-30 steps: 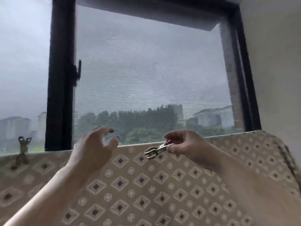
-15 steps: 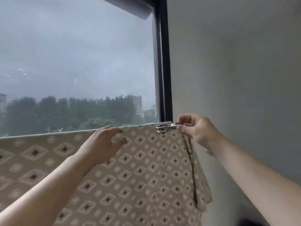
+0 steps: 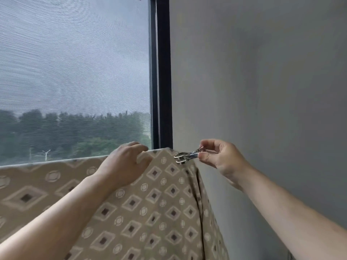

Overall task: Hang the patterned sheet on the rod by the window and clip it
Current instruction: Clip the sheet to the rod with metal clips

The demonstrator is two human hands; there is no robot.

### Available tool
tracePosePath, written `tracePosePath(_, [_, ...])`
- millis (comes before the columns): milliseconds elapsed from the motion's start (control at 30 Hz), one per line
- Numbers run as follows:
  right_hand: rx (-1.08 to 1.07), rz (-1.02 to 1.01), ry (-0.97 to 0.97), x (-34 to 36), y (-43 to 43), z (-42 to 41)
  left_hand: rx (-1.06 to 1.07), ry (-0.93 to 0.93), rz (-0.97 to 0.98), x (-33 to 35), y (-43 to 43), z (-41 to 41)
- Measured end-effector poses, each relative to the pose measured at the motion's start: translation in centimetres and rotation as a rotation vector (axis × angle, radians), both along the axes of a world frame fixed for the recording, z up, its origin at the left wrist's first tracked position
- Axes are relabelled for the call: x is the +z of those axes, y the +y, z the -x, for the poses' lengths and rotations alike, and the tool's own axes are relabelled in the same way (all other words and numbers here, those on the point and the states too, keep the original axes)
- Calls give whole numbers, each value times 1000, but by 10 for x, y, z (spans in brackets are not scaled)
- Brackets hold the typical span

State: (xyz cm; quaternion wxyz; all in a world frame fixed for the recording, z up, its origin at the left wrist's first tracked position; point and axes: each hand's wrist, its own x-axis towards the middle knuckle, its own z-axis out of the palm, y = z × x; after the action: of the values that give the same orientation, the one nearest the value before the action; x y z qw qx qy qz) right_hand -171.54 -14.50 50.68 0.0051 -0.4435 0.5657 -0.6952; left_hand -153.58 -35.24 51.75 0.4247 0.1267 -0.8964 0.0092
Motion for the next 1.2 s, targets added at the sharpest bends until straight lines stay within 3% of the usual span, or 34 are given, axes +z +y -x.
tracePosePath(233, [28,-56,43,17,-34,66,305,-153,73,12,-25,57])
tracePosePath(467, [91,-177,303,60,-87,90,488,-192,28,21,-39,64])
tracePosePath(667, [226,-289,484,89,-119,100,452,-130,-153,27,-43,63])
tracePosePath(933, [345,-383,588,110,-113,106,379,-102,-192,29,-19,49])
tracePosePath(1100, [321,-309,632,122,-107,99,350,-93,-202,31,-6,49])
tracePosePath(1200, [359,-406,682,128,-105,93,349,-77,-195,33,-1,51])
